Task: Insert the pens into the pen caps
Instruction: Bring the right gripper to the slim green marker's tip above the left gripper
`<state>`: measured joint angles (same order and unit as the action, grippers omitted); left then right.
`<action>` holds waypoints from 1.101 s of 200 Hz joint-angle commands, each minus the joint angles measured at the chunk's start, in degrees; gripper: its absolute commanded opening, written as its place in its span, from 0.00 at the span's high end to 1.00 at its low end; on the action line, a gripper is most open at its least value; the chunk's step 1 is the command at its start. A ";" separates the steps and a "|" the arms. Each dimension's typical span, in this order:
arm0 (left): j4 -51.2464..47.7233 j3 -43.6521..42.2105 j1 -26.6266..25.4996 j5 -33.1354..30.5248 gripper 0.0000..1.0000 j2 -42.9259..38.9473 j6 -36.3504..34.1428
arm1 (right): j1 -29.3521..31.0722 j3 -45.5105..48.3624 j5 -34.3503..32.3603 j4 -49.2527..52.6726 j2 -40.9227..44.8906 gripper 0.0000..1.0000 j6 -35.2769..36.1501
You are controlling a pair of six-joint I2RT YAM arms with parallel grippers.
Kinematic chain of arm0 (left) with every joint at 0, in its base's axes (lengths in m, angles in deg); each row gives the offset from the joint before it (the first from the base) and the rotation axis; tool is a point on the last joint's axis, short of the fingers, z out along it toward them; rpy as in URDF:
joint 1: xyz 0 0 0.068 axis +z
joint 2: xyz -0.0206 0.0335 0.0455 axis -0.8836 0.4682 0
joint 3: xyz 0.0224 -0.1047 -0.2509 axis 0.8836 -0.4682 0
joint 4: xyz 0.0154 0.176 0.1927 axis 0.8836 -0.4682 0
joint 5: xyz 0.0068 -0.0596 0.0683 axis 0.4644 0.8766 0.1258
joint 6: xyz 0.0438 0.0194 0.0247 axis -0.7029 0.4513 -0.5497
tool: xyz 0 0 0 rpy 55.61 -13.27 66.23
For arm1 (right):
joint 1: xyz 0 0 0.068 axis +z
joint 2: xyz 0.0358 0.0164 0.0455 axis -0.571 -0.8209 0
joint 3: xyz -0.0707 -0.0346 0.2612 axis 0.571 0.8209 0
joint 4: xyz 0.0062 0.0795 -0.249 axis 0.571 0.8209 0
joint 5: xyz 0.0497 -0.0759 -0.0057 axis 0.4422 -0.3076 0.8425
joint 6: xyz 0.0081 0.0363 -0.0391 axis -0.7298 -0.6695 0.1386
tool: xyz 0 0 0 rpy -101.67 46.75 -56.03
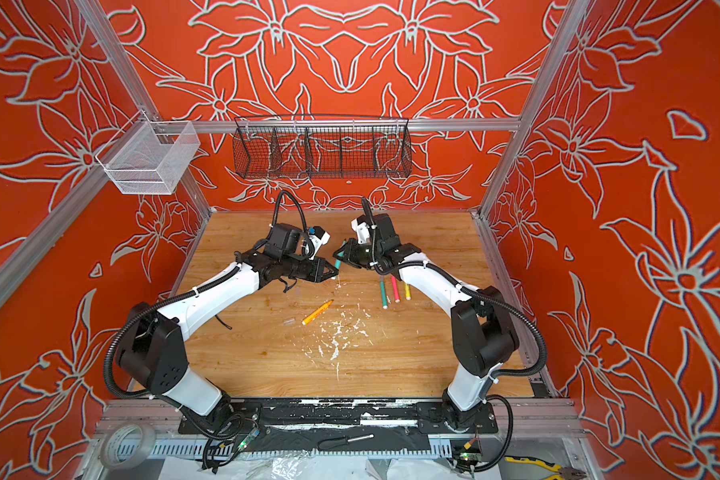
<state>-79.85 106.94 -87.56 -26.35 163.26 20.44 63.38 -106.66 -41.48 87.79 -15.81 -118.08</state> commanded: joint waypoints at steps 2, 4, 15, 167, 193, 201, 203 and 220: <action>0.79 -0.25 -0.28 0.61 0.71 -1.01 -0.39 | 0.53 -0.42 -0.32 -0.57 2.19 1.00 -0.33; 0.82 -0.25 -0.28 0.72 0.69 -0.94 -0.38 | 0.54 -0.40 -0.30 -0.74 2.26 1.00 -0.31; 1.10 -0.32 -0.28 1.28 0.62 -0.75 0.02 | 0.65 -0.02 -0.35 -1.36 2.60 1.00 -0.93; 6.26 -4.03 -0.01 -4.92 1.00 -4.71 4.32 | 3.90 3.30 0.71 -8.55 2.85 0.95 -7.60; 4.95 -3.86 0.17 -8.85 1.00 -6.25 3.75 | 3.95 2.49 -1.34 -5.95 4.42 0.71 -5.91; 3.81 -3.49 0.25 -11.17 1.00 -6.80 3.58 | 3.96 2.03 -3.11 -3.97 5.26 0.66 -4.76; 3.47 -3.37 0.36 -11.65 1.00 -6.84 3.52 | 3.90 1.82 -3.59 -3.48 5.51 0.66 -4.48; 1.26 -2.77 1.09 -16.55 1.00 -8.07 3.60 | 3.79 0.26 -9.52 2.29 7.47 0.60 -1.89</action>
<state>-76.11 102.81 -87.62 -33.87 158.49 24.00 67.07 -104.25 -43.21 82.02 -12.66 -122.98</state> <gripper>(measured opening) 0.145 0.376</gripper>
